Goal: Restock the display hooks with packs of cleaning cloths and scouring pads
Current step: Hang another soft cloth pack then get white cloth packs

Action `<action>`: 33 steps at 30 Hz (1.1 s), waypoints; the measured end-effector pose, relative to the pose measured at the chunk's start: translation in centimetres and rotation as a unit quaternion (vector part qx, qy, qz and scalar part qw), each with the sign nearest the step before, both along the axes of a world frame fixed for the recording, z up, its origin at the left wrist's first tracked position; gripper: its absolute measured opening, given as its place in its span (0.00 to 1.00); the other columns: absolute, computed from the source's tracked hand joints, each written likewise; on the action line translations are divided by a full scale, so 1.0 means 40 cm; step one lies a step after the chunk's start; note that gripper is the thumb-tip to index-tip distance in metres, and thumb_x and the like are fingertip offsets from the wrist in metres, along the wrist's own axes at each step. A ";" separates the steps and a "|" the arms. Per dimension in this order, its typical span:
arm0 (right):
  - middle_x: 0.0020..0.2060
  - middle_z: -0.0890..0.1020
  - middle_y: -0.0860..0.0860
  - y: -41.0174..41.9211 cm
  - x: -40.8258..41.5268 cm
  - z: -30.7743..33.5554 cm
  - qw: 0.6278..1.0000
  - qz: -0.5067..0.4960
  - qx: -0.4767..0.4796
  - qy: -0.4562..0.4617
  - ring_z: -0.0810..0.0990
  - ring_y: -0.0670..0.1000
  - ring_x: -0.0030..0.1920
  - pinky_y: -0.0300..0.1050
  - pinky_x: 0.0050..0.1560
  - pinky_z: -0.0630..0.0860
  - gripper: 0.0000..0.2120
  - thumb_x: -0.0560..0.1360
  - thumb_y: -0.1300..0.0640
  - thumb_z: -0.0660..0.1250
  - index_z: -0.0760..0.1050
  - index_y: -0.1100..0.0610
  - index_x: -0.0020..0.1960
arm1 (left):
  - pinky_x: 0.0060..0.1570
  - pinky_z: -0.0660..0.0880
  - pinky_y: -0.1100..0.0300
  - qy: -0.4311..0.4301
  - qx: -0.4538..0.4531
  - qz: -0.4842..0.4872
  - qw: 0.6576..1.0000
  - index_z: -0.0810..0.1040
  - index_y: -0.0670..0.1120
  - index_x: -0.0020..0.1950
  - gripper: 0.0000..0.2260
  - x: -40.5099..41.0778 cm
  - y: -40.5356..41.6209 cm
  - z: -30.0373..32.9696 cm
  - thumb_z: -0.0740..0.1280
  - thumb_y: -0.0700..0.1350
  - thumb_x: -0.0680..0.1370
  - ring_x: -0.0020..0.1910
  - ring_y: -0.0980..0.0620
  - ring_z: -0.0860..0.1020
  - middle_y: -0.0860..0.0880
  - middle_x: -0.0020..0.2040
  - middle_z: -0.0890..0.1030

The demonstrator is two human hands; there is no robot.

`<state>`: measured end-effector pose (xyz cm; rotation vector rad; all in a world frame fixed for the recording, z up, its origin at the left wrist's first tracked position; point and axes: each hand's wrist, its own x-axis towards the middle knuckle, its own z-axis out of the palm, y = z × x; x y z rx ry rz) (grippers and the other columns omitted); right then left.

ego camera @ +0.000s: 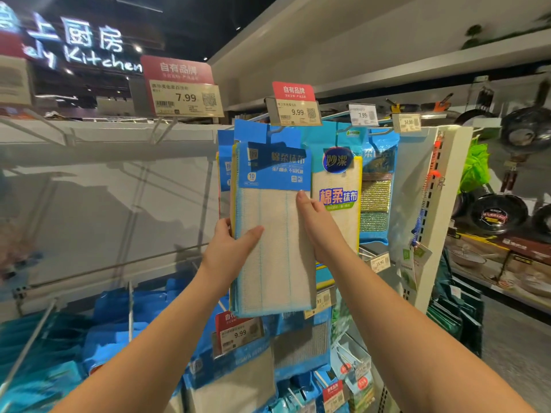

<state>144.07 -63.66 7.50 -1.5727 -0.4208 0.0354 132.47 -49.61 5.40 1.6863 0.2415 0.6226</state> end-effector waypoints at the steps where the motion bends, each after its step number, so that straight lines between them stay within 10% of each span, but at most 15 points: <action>1: 0.58 0.81 0.48 0.004 -0.007 -0.020 1.000 0.000 -0.010 0.010 0.79 0.53 0.60 0.59 0.65 0.74 0.40 0.63 0.21 0.59 0.72 0.47 0.63 | 0.46 0.79 0.57 -0.001 0.002 0.014 1.000 0.71 0.51 0.62 0.17 0.002 0.007 -0.012 0.72 0.54 0.78 0.51 0.53 0.82 0.52 0.55 0.82; 11: 0.73 0.69 0.54 0.093 0.020 -0.103 0.996 -0.022 -0.069 0.055 0.68 0.58 0.72 0.52 0.67 0.65 0.34 0.79 0.33 0.53 0.62 0.54 0.76 | 0.52 0.81 0.49 -0.019 -0.006 0.105 0.994 0.74 0.47 0.62 0.17 0.097 0.065 -0.033 0.72 0.52 0.77 0.51 0.50 0.83 0.50 0.53 0.83; 18: 0.70 0.72 0.57 0.160 0.097 -0.089 0.994 -0.011 -0.086 0.066 0.72 0.58 0.66 0.48 0.59 0.67 0.33 0.80 0.35 0.55 0.64 0.58 0.75 | 0.39 0.75 0.58 -0.002 0.021 0.135 0.991 0.72 0.47 0.61 0.14 0.177 0.107 -0.036 0.69 0.41 0.77 0.48 0.51 0.80 0.47 0.52 0.81; 25: 0.76 0.65 0.58 0.149 0.091 -0.077 0.990 -0.041 -0.103 0.090 0.65 0.61 0.74 0.56 0.72 0.64 0.39 0.79 0.33 0.57 0.57 0.60 0.79 | 0.48 0.79 0.52 0.065 0.017 0.120 0.990 0.69 0.47 0.67 0.24 0.200 0.125 -0.043 0.70 0.53 0.75 0.52 0.46 0.80 0.44 0.62 0.77; 29: 0.75 0.66 0.58 0.118 0.006 -0.080 0.984 -0.055 -0.138 0.094 0.66 0.60 0.74 0.55 0.73 0.65 0.39 0.79 0.37 0.59 0.56 0.61 0.79 | 0.69 0.70 0.44 0.155 0.049 0.129 0.978 0.57 0.40 0.80 0.41 0.142 0.097 -0.039 0.69 0.61 0.77 0.71 0.38 0.70 0.39 0.76 0.65; 33: 0.68 0.74 0.59 0.066 -0.150 -0.078 0.977 -0.081 -0.189 0.055 0.74 0.61 0.66 0.54 0.67 0.71 0.31 0.79 0.41 0.61 0.68 0.62 0.72 | 0.68 0.71 0.46 0.166 0.082 0.091 0.978 0.60 0.40 0.78 0.35 -0.001 0.069 -0.047 0.66 0.59 0.79 0.69 0.37 0.72 0.39 0.73 0.70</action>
